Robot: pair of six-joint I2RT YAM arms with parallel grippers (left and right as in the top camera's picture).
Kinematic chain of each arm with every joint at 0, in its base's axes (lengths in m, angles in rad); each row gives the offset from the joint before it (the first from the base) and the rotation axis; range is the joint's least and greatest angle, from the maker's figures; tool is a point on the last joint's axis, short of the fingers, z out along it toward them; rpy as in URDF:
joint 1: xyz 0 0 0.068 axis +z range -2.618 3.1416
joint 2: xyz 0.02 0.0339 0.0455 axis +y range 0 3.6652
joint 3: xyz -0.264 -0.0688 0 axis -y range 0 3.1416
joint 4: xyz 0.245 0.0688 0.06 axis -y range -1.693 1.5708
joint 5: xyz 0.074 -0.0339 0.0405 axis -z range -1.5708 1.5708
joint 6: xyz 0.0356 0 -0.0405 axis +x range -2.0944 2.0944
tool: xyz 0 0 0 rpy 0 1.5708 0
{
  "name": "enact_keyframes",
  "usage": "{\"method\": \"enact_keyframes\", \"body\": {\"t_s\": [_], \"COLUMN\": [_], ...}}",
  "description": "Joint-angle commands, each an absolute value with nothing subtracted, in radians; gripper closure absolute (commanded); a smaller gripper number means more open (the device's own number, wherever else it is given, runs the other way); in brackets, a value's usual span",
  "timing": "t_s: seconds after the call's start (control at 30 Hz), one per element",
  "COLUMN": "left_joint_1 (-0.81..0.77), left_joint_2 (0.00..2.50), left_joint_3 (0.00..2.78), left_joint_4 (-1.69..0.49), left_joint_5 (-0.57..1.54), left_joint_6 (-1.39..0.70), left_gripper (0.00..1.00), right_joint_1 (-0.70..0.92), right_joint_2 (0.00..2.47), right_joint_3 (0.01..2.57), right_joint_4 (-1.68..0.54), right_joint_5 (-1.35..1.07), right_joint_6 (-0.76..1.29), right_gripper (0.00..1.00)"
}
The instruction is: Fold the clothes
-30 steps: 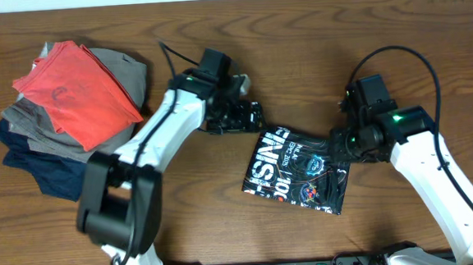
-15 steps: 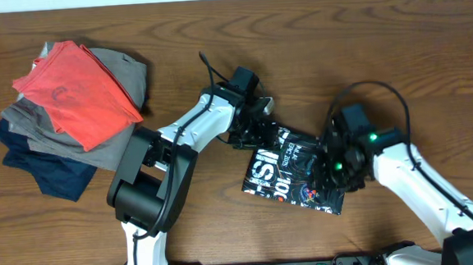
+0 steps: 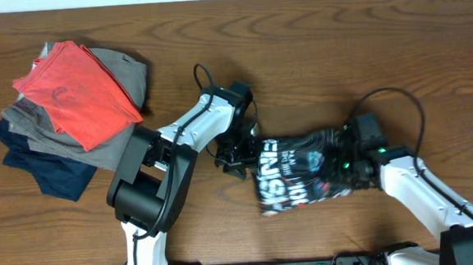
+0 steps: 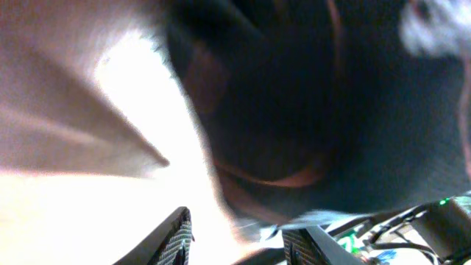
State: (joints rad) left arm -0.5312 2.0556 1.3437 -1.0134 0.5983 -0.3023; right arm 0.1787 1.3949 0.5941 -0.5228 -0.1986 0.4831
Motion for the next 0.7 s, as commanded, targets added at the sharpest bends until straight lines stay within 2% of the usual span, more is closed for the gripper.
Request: {"method": "enact_keyframes", "body": {"t_s": [0.0,0.1,0.2,0.3,0.33,0.37,0.43,0.57,0.67], "left_joint_1": [-0.529,-0.527,-0.517,-0.515,-0.517,-0.519,-0.525,-0.547,-0.579], "left_joint_2": [2.059,2.027,1.973,1.925,1.917,1.915,1.917,1.953,1.994], "left_joint_3": [1.339,1.34,1.354,1.36,1.36,1.36,1.359,1.359,1.359], "left_joint_4": [-1.039,-1.015,-0.913,-0.71,-0.646,-0.591,-0.503,-0.43,-0.412], "left_joint_5": [0.595,0.594,0.593,0.59,0.59,0.59,0.591,0.608,0.663], "left_joint_6": [-0.433,-0.456,-0.458,-0.416,-0.386,-0.374,-0.375,-0.374,-0.346], "left_gripper": [0.59,0.59,0.57,0.43,0.41,0.31,0.24,0.24,0.24], "right_joint_1": [0.086,0.05,0.052,0.056,0.056,0.055,0.055,0.056,0.056], "right_joint_2": [1.414,1.414,1.413,1.397,1.39,1.383,1.371,1.369,1.369], "right_joint_3": [0.606,0.65,0.733,0.824,0.848,0.871,0.891,0.866,0.808], "right_joint_4": [-0.405,-0.296,-0.337,-0.488,-0.542,-0.604,-0.708,-0.855,-0.848], "right_joint_5": [0.145,0.105,0.046,0.044,0.046,0.054,0.073,0.094,0.056], "right_joint_6": [0.434,0.29,0.23,0.237,0.255,0.284,0.335,0.489,0.501], "right_gripper": [0.49,0.47,0.44,0.48,0.49,0.49,0.5,0.5,0.5]}}
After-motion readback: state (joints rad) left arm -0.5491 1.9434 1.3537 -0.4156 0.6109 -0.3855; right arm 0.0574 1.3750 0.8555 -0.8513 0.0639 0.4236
